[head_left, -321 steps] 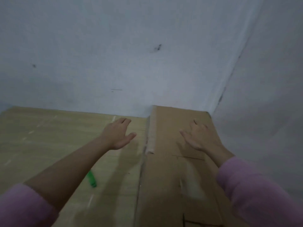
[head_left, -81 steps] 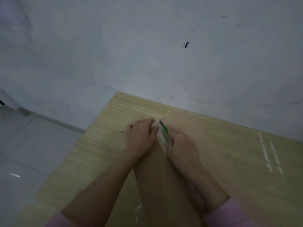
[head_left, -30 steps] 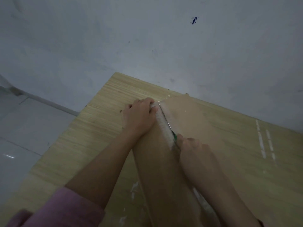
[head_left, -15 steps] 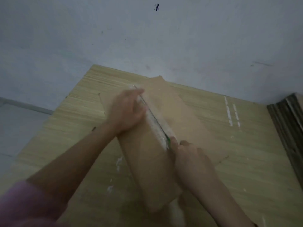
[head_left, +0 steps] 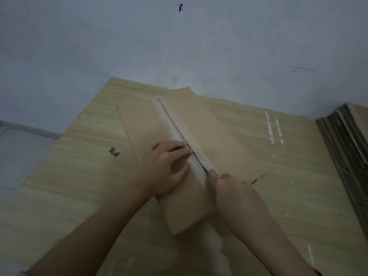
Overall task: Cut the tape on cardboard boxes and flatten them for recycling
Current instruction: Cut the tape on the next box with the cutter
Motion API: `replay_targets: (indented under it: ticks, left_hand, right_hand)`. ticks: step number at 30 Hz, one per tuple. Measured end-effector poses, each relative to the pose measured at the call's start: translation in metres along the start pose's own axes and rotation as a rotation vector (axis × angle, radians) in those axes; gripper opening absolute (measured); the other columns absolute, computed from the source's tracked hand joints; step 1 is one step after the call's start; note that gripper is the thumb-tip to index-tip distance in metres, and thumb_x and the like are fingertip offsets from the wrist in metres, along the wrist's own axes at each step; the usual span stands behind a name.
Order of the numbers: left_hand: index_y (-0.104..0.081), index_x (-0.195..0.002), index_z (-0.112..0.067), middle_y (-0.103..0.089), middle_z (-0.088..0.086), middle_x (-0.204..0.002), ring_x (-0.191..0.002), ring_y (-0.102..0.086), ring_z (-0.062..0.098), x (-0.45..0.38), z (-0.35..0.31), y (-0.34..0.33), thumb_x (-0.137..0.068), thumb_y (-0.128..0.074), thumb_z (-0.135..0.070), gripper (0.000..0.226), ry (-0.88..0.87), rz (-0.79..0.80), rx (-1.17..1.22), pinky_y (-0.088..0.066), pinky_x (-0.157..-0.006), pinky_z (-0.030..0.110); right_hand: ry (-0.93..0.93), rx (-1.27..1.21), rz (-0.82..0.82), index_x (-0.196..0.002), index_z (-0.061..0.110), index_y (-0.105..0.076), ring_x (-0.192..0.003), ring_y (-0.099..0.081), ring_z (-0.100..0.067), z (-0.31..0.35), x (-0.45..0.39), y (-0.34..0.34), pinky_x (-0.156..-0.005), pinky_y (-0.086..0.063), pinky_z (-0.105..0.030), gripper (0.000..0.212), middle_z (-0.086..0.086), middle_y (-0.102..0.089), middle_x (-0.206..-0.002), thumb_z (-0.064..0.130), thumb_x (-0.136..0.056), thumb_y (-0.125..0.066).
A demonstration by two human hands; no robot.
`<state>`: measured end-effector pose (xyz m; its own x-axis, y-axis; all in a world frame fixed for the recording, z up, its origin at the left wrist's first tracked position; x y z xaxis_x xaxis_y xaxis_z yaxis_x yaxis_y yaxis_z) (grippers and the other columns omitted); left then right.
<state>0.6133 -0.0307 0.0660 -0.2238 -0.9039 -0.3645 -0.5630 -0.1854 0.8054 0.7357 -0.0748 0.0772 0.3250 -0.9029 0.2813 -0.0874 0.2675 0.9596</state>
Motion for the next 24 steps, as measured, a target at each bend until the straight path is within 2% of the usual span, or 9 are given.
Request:
replay_targets:
  ticks: [3, 6, 12, 15, 18, 20, 21, 23, 24]
  left_hand:
    - [-0.071, -0.108, -0.025, -0.066, -0.007, -0.115, -0.108, -0.055, 0.009, -0.015, 0.007, 0.000, -0.078, -0.049, -0.047, 0.043, 0.035, 0.011, -0.020, -0.035, -0.097, 0.028]
    - [-0.071, -0.109, -0.025, -0.066, -0.006, -0.115, -0.107, -0.060, 0.016, -0.035, 0.013, -0.005, -0.077, -0.048, -0.050, 0.047, 0.043, 0.065, -0.047, -0.044, -0.098, 0.041]
    - [-0.070, -0.109, -0.022, -0.066, -0.003, -0.117, -0.108, -0.060, 0.020, -0.049, 0.015, -0.011, -0.077, -0.043, -0.053, 0.052, 0.038, 0.078, -0.085, -0.043, -0.098, 0.040]
    - [-0.068, -0.114, -0.016, -0.064, 0.003, -0.119, -0.109, -0.059, 0.025, -0.046, 0.008, -0.014, -0.082, -0.042, -0.050, 0.053, -0.033, 0.116, -0.119, -0.041, -0.097, 0.043]
    - [-0.056, -0.129, -0.014, -0.053, 0.005, -0.135, -0.122, -0.050, 0.024, -0.033, 0.001, -0.019, -0.081, -0.035, -0.060, 0.070, -0.082, 0.194, -0.161, -0.030, -0.103, 0.053]
    - [-0.046, -0.139, -0.016, -0.042, 0.001, -0.145, -0.132, -0.040, 0.020, -0.019, 0.001, -0.019, -0.079, -0.027, -0.066, 0.080, -0.006, 0.199, -0.193, -0.018, -0.108, 0.056]
    - [-0.043, -0.140, -0.018, -0.039, 0.000, -0.147, -0.134, -0.037, 0.018, -0.014, 0.002, -0.018, -0.078, -0.023, -0.067, 0.082, 0.052, 0.180, -0.218, -0.015, -0.109, 0.055]
    - [-0.046, -0.138, -0.015, -0.041, 0.002, -0.145, -0.131, -0.040, 0.020, -0.005, -0.004, -0.017, -0.078, -0.024, -0.064, 0.080, 0.138, 0.137, -0.243, -0.019, -0.108, 0.055]
    - [-0.051, -0.133, -0.012, -0.047, 0.005, -0.139, -0.125, -0.046, 0.023, -0.003, -0.015, -0.018, -0.080, -0.031, -0.060, 0.074, 0.103, 0.116, -0.212, -0.026, -0.105, 0.053]
  right_hand:
    - [-0.035, -0.019, -0.031, -0.145, 0.021, -0.018, -0.107, -0.056, -0.027, -0.014, 0.011, -0.004, -0.077, -0.045, -0.035, 0.047, -0.004, -0.049, -0.120, 0.019, -0.100, -0.030]
    - [-0.082, -0.028, -0.030, -0.146, 0.023, -0.018, -0.108, -0.055, -0.030, -0.026, 0.017, -0.003, -0.079, -0.045, -0.036, 0.050, -0.006, -0.052, -0.122, 0.014, -0.098, -0.028]
    - [-0.098, 0.003, -0.018, -0.148, 0.022, -0.017, -0.109, -0.055, -0.030, -0.033, 0.024, 0.001, -0.081, -0.044, -0.036, 0.053, -0.007, -0.052, -0.118, 0.009, -0.097, -0.026]
    - [-0.096, -0.012, -0.049, -0.148, 0.019, -0.017, -0.108, -0.056, -0.029, -0.028, 0.029, 0.001, -0.080, -0.044, -0.036, 0.053, -0.007, -0.051, -0.121, 0.008, -0.097, -0.026]
    - [-0.142, -0.078, -0.093, -0.149, 0.022, -0.015, -0.104, -0.058, -0.031, -0.033, 0.033, -0.009, -0.075, -0.044, -0.036, 0.059, -0.004, -0.046, -0.128, 0.008, -0.095, -0.032]
    - [-0.191, -0.136, -0.222, -0.148, 0.030, -0.023, -0.089, -0.063, -0.034, -0.045, 0.034, -0.015, -0.064, -0.043, -0.035, 0.067, -0.001, -0.052, -0.121, 0.010, -0.089, -0.047]
    - [-0.207, -0.152, -0.294, -0.143, 0.030, -0.038, -0.071, -0.064, -0.033, -0.052, 0.033, -0.016, -0.052, -0.043, -0.035, 0.071, -0.001, -0.059, -0.107, 0.009, -0.079, -0.062]
    - [-0.207, -0.135, -0.388, -0.120, 0.024, -0.064, -0.039, -0.054, -0.029, -0.062, 0.028, -0.020, -0.031, -0.034, -0.029, 0.074, -0.002, -0.061, -0.075, 0.002, -0.051, -0.082]
    - [-0.187, -0.128, -0.429, -0.115, 0.022, -0.067, -0.034, -0.050, -0.029, -0.066, 0.025, -0.020, -0.028, -0.031, -0.026, 0.074, -0.003, -0.059, -0.069, -0.001, -0.046, -0.083]
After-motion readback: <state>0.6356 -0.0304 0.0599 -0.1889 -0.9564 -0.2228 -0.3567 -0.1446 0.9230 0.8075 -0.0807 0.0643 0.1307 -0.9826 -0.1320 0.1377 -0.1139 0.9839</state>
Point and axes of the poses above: each hand's wrist, its own x-axis away from the middle knuckle, its own y-axis out of the back of the hand, z = x × y, the point moved 10 cm from there along -x, towards the middle knuckle
